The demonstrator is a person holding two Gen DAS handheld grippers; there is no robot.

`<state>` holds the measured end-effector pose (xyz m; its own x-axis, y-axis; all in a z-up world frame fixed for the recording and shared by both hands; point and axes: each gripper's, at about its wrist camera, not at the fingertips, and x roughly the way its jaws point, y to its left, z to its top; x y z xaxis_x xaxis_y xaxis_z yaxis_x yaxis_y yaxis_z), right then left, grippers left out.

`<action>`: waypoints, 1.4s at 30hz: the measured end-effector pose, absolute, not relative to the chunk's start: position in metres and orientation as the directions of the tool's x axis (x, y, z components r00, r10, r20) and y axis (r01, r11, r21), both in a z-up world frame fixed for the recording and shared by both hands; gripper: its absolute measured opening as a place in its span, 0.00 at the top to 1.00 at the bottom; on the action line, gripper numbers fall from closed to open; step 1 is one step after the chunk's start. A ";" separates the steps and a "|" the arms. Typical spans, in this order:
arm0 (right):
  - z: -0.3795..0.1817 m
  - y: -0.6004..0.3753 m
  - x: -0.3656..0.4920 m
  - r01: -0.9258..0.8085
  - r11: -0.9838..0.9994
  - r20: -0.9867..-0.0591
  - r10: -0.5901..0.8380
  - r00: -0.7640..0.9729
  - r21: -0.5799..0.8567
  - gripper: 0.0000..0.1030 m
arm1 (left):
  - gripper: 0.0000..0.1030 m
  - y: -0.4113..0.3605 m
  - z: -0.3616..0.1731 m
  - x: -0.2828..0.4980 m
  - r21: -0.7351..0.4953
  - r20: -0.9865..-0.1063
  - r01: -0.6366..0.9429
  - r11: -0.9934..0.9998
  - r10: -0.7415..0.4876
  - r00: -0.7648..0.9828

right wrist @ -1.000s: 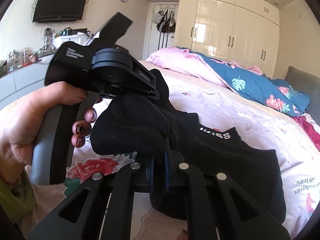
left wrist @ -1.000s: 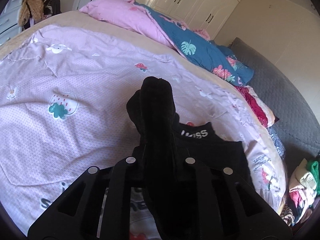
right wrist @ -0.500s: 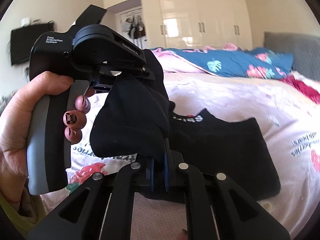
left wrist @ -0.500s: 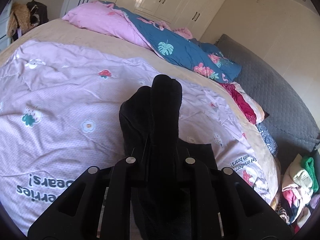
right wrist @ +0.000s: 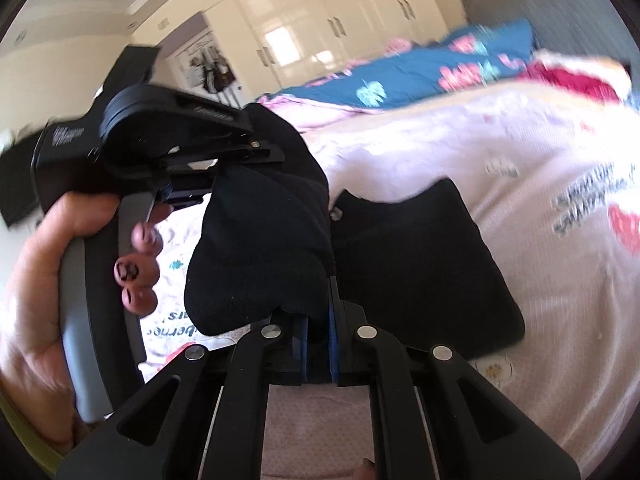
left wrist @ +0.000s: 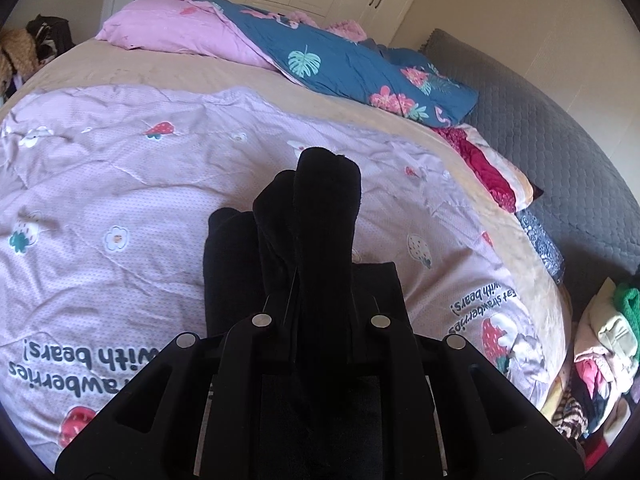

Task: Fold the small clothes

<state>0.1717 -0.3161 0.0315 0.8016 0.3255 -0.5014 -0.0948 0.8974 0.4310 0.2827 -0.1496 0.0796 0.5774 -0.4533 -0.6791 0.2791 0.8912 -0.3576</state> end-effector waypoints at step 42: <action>-0.005 -0.404 0.175 0.177 0.603 -0.516 0.451 0.729 0.777 0.39 | 0.33 -0.191 0.044 0.298 -0.456 -0.705 0.307 0.836 -0.549 0.448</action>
<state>0.1749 -0.4044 -0.0047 0.7286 0.4507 -0.5157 0.1769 0.6035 0.7775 0.2984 -0.1913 0.0441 0.4482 -0.5493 -0.7052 0.3069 0.8355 -0.4558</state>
